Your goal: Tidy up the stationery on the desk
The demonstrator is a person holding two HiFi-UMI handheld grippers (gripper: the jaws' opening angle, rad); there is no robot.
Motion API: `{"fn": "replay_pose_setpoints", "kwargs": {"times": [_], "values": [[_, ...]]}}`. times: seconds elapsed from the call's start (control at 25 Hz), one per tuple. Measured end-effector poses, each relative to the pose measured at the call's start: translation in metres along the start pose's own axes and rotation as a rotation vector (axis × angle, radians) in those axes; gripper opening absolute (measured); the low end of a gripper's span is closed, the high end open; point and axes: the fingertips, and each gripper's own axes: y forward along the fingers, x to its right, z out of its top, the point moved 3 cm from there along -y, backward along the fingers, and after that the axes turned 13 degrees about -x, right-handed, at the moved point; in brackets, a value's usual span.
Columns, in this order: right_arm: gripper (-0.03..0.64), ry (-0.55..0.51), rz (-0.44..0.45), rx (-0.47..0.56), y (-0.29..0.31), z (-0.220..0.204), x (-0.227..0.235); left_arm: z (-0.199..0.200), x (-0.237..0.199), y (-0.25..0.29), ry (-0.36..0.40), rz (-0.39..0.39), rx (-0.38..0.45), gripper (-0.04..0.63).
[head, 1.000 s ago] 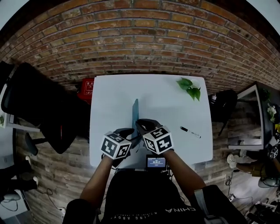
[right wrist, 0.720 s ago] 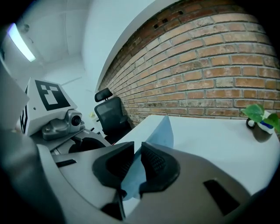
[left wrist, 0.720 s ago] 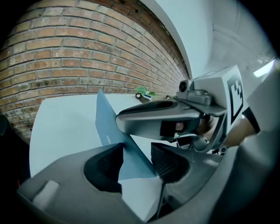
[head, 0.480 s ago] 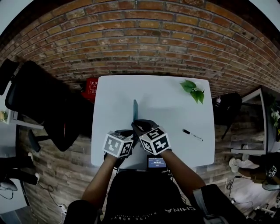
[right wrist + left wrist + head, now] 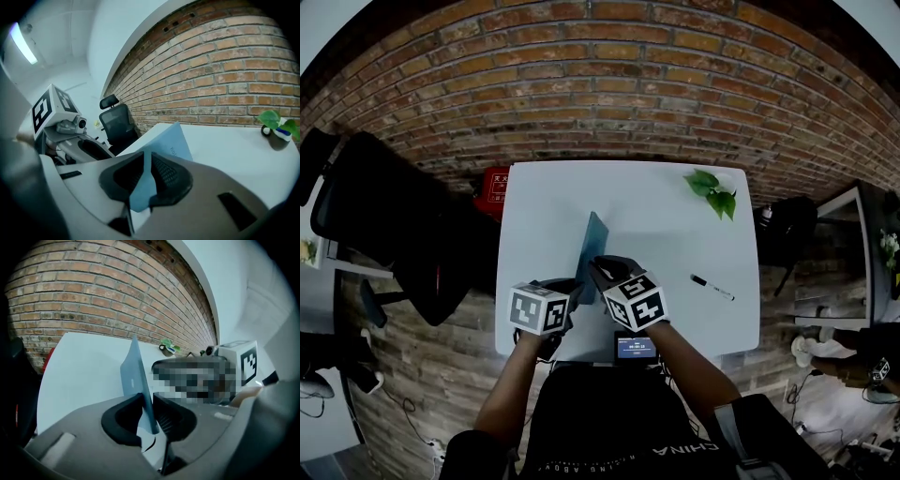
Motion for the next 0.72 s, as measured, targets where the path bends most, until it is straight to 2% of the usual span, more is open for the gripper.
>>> {"fn": "replay_pose_setpoints", "kwargs": {"times": [0.16,0.36,0.56,0.72], "values": [[0.055,0.012,-0.012,-0.016,-0.002,-0.008,0.004,0.0,-0.002,-0.002,-0.013,-0.019,0.019,0.054],[0.054,0.034,-0.04,-0.014,-0.008,-0.014,0.013,0.005,0.008,0.001,-0.052,-0.099,0.048,0.054],[0.051,0.074,-0.076,0.0,-0.02,-0.021,0.027,0.014,0.024,0.004,-0.091,-0.214,0.087,0.054],[0.043,0.099,-0.107,0.02,-0.033,-0.027,0.041,0.022,0.04,0.014,-0.096,-0.257,0.102,0.054]]}}
